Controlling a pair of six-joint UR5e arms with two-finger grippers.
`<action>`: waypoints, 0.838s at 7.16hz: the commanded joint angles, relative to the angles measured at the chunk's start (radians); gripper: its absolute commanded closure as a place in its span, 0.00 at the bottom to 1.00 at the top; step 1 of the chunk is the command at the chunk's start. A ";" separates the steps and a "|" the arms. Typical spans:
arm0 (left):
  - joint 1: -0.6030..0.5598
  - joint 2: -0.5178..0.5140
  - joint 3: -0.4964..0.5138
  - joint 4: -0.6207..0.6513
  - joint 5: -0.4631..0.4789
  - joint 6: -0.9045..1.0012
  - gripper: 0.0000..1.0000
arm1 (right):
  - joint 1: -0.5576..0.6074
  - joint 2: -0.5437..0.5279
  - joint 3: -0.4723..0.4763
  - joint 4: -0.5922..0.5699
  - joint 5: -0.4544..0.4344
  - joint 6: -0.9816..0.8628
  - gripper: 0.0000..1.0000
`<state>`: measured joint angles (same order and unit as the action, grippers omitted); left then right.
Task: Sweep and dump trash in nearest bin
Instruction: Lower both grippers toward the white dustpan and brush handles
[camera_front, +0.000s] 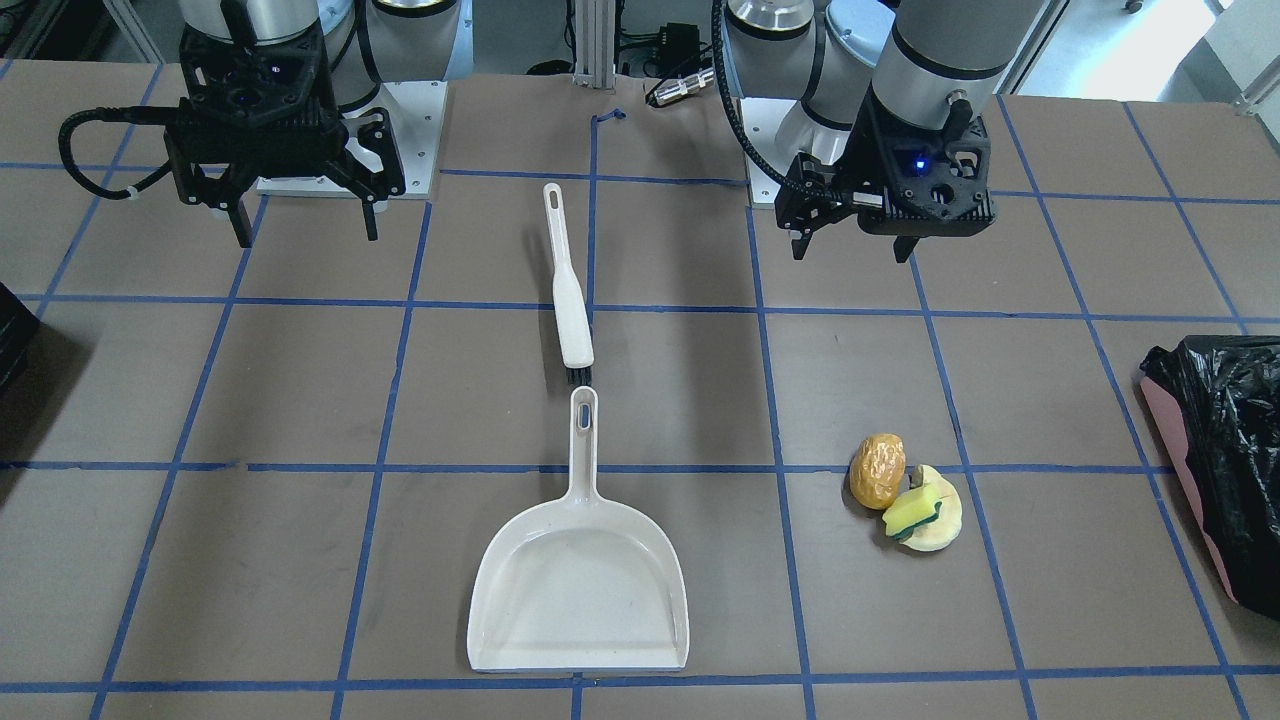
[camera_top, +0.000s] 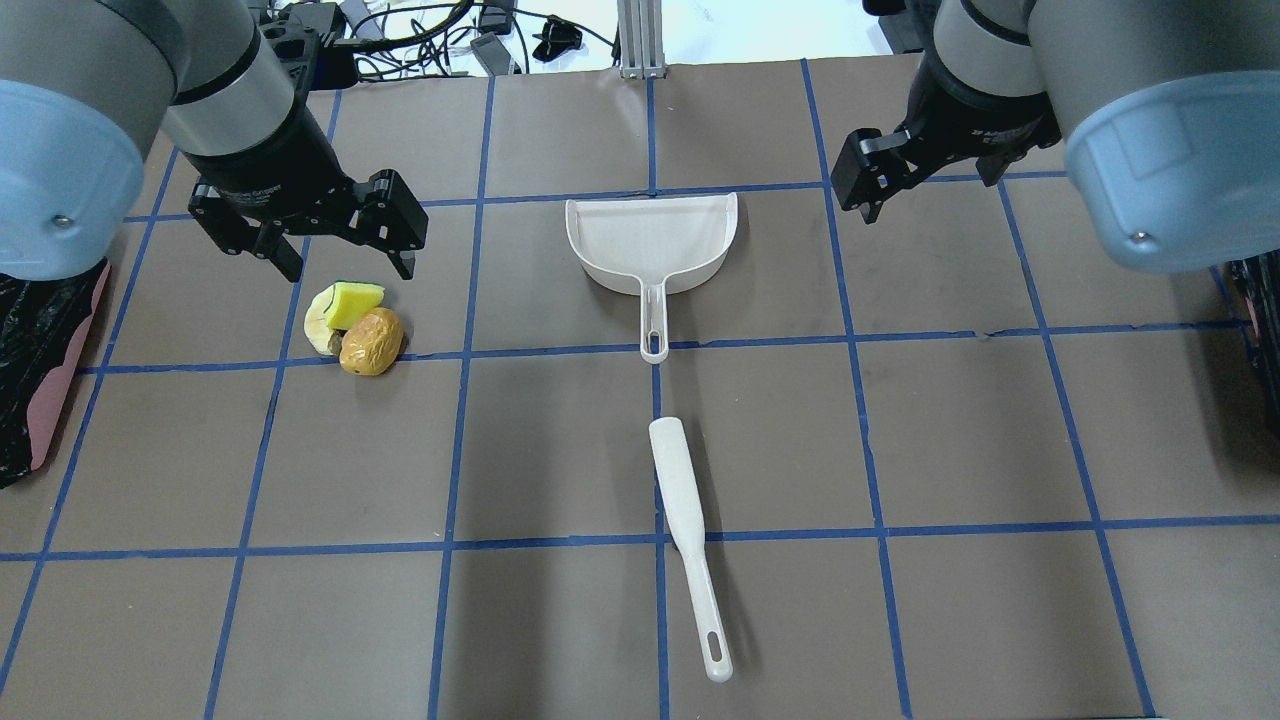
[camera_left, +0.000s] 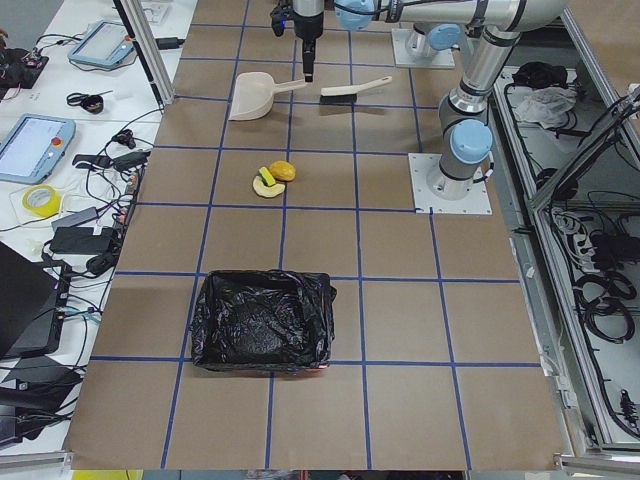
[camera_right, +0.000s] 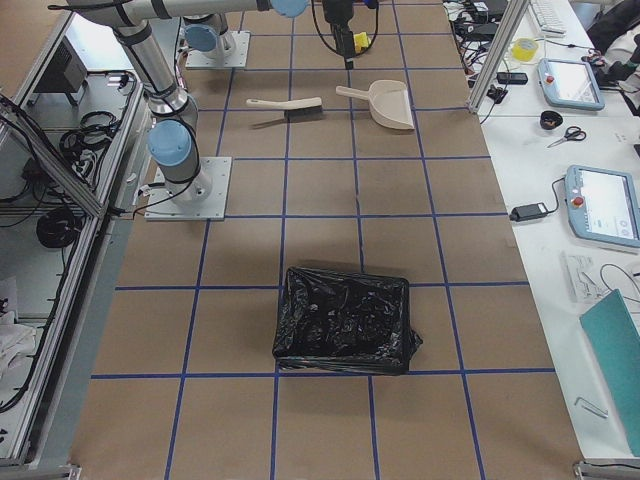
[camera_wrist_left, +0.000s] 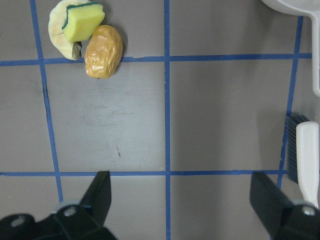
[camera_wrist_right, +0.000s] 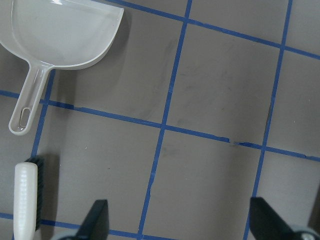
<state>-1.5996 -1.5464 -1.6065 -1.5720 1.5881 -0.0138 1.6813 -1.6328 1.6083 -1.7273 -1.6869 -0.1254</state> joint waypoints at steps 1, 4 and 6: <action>0.003 -0.001 -0.001 0.000 0.001 0.001 0.00 | -0.002 0.001 0.001 -0.002 0.000 0.000 0.00; 0.010 -0.001 -0.001 0.000 -0.016 0.002 0.00 | -0.002 0.001 0.002 -0.002 0.001 -0.002 0.00; 0.009 -0.014 0.000 0.009 -0.016 0.003 0.00 | -0.002 0.002 0.002 0.002 0.003 -0.002 0.00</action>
<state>-1.5894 -1.5537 -1.6073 -1.5700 1.5724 -0.0118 1.6797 -1.6316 1.6099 -1.7274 -1.6857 -0.1271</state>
